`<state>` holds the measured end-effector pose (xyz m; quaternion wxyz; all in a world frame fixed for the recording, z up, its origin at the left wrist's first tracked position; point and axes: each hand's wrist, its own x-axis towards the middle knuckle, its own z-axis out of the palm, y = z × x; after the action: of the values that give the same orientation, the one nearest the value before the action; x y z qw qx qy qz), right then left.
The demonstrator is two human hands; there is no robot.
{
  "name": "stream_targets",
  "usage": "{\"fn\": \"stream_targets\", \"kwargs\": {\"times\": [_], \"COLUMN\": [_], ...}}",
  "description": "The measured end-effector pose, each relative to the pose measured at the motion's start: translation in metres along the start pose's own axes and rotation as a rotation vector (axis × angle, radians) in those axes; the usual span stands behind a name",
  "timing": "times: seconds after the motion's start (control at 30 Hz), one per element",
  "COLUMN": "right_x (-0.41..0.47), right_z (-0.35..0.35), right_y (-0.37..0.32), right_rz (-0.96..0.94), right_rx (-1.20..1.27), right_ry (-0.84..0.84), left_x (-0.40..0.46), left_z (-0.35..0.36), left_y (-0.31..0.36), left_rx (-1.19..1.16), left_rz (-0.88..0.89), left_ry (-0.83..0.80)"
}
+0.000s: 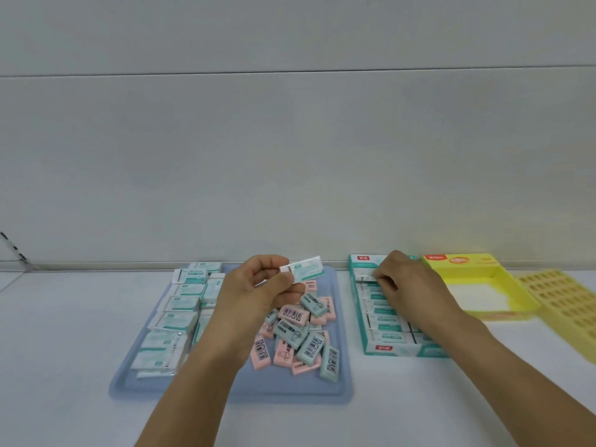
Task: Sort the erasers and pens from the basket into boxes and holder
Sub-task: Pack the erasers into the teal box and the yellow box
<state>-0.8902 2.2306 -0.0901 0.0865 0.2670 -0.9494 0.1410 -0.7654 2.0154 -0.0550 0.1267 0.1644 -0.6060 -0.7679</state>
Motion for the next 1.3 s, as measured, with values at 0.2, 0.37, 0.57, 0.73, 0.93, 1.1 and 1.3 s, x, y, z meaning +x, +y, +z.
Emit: {"fn": "stream_targets", "kwargs": {"times": [0.2,0.37,0.57,0.73,0.93,1.1,1.3], "right_x": [0.002,-0.004,-0.010,-0.016,-0.015,-0.007,0.002], "right_z": [0.004,-0.015,-0.042,-0.045,-0.046,-0.046,-0.030], "right_y": [0.002,-0.021,-0.052,-0.037,0.003,0.046,0.044], "right_rz": [0.025,-0.014,-0.219,-0.166,-0.117,0.039,-0.027], "right_rx": [-0.002,0.503,0.684,0.756,0.185,-0.180,-0.189], "right_ry": [0.005,0.177,0.080,0.010,0.068,-0.101,-0.096], "left_x": [-0.004,-0.005,-0.008,-0.006,0.011,0.026,0.037], "left_z": [0.004,0.009,0.023,0.033,0.050,0.077,0.087], "left_y": [-0.004,-0.005,-0.005,-0.013,-0.029,-0.044,-0.051], "left_rx": [-0.134,-0.192,0.038,0.454,0.741,1.394,1.599], "left_rz": [0.000,0.004,0.145,0.572,0.531,0.498,0.453], "left_ry": [-0.005,-0.038,-0.068,-0.076,-0.112,-0.434,-0.524]}}
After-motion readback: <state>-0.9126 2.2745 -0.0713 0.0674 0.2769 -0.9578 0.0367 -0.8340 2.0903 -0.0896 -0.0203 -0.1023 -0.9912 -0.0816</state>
